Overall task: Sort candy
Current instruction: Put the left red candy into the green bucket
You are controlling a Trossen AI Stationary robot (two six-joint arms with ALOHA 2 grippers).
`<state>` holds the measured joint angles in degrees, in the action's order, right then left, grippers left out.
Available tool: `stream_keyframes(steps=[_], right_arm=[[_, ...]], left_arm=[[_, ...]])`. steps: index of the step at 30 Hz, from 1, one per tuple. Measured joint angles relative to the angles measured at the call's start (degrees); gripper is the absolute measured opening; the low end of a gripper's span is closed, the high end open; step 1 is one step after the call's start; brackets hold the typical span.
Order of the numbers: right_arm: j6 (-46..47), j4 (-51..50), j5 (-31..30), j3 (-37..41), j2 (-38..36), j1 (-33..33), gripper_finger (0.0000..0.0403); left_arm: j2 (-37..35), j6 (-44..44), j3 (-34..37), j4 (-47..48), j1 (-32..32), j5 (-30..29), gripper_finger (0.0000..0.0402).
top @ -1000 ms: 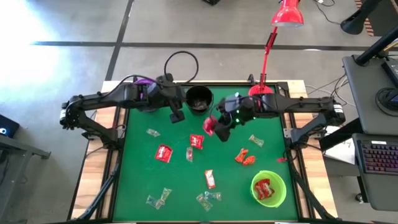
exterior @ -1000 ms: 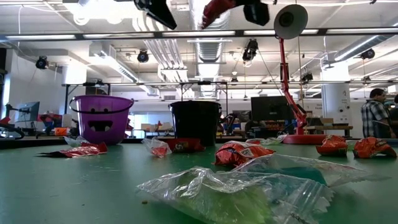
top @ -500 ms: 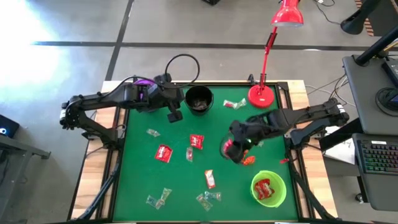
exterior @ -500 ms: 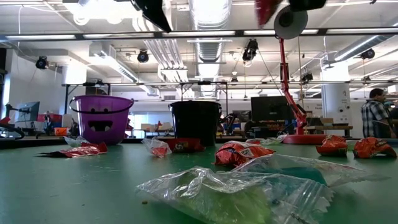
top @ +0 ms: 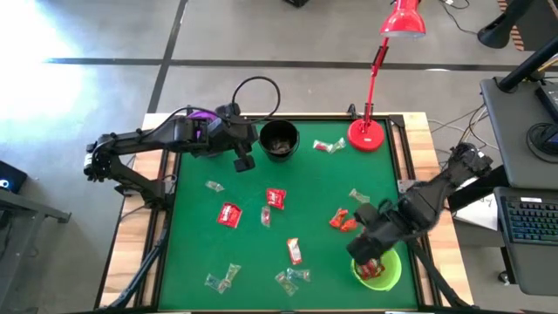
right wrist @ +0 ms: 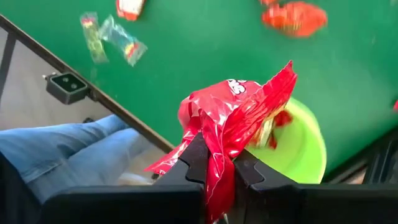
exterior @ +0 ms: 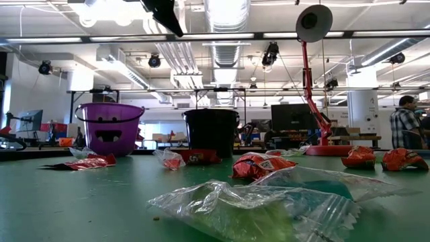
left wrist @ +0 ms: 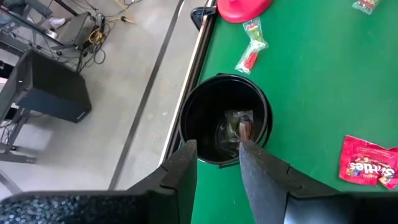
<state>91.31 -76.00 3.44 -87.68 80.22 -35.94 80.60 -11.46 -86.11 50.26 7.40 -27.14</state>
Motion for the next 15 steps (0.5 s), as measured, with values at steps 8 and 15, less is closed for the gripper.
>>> stream_keyframes(steps=[8, 15], right_arm=[[14.5, 0.0, 0.0, 0.0, 0.7, -8.8, 0.0013], [17.1, 0.0, 4.1, 0.0, 2.5, -10.6, 0.0013]], left_arm=[[0.0, 0.0, 0.0, -0.1, 0.0, 0.0, 0.0104], [0.0, -0.1, 0.0, -0.1, 0.0, 0.0, 0.0104]])
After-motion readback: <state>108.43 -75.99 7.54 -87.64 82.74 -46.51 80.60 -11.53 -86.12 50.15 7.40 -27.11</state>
